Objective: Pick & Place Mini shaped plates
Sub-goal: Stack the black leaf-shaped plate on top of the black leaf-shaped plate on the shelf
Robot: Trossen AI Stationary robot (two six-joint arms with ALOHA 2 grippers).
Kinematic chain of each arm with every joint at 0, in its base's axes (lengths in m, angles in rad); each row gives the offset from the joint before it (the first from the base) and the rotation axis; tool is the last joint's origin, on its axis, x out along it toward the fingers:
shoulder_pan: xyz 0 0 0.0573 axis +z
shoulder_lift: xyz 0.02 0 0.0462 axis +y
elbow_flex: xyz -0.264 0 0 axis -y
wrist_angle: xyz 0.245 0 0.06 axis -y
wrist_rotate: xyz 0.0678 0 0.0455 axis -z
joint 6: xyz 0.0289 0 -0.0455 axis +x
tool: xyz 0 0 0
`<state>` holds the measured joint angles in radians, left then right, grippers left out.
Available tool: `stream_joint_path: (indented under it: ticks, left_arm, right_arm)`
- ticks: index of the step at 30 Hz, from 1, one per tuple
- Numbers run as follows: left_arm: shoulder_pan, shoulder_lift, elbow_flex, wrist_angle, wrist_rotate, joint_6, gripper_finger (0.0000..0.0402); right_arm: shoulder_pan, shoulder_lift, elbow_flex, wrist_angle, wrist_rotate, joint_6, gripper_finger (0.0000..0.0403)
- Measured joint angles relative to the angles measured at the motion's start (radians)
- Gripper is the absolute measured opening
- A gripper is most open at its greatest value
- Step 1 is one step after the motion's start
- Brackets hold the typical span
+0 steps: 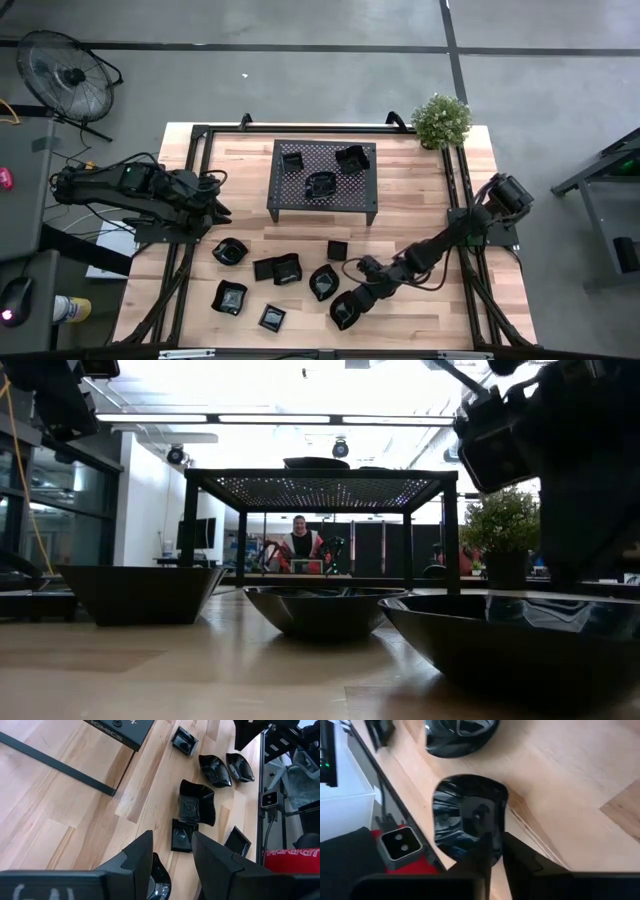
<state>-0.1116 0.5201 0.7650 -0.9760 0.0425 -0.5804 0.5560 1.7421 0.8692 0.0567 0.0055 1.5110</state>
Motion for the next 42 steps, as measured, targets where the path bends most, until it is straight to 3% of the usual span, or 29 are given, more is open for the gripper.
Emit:
stream_joint_path:
  ticks: [7, 12, 33, 42]
  left_arm:
    - [0.0, 0.0, 0.0, 0.0, 0.001, 0.0, 0.0136]
    - [0.0, 0.0, 0.0, -0.002, 0.018, -0.005, 0.0136]
    - [0.0, 0.0, 0.0, -0.023, 0.021, -0.009, 0.0136]
    - [0.0, 0.0, 0.0, -0.023, 0.021, -0.008, 0.0136]
  right_arm:
    - [-0.006, -0.006, 0.0, 0.014, -0.014, 0.0, 0.011]
    - [-0.008, 0.013, -0.002, 0.005, -0.027, -0.017, 0.0124]
    - [-0.013, 0.113, 0.001, 0.149, -0.009, -0.035, 0.0121]
    - [-0.014, 0.113, 0.001, 0.151, -0.012, -0.038, 0.0055]
